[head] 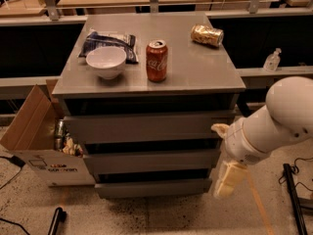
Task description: Open bottom drawer
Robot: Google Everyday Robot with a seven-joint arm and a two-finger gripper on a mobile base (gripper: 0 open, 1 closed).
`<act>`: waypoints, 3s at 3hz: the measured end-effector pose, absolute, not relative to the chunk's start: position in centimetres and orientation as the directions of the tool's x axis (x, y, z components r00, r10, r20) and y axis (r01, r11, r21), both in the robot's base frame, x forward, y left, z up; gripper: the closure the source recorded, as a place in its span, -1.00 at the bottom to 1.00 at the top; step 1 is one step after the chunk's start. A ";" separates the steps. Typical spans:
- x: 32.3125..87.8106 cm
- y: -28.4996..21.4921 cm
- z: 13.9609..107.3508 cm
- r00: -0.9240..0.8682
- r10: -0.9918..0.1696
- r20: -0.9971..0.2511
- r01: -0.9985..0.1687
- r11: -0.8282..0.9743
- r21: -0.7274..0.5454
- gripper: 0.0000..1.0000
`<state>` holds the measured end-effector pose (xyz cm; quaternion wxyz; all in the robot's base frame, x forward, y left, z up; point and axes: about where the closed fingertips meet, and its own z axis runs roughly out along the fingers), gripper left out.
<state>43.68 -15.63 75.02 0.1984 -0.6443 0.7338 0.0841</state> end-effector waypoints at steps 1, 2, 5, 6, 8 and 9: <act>43.5 -15.4 74.9 -0.077 -0.906 -0.415 -0.979 0.147 -0.139 -1.00; 46.1 -13.1 68.8 -0.044 -0.856 -0.514 -0.991 0.103 -0.088 -1.00; 45.7 -10.5 56.5 -0.029 -0.791 -0.611 -1.000 0.025 0.015 -1.00; 47.8 -9.7 51.8 0.040 -0.791 -0.610 -0.995 0.025 -0.098 -1.00; 48.9 -8.6 47.4 0.177 -0.774 -0.609 -0.971 -0.037 -0.235 -1.00; 49.1 -8.8 44.3 0.154 -0.796 -0.585 -0.981 -0.052 -0.187 -1.00</act>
Offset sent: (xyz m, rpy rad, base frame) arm 0.0553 0.0322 -0.1248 0.2334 0.1060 0.0930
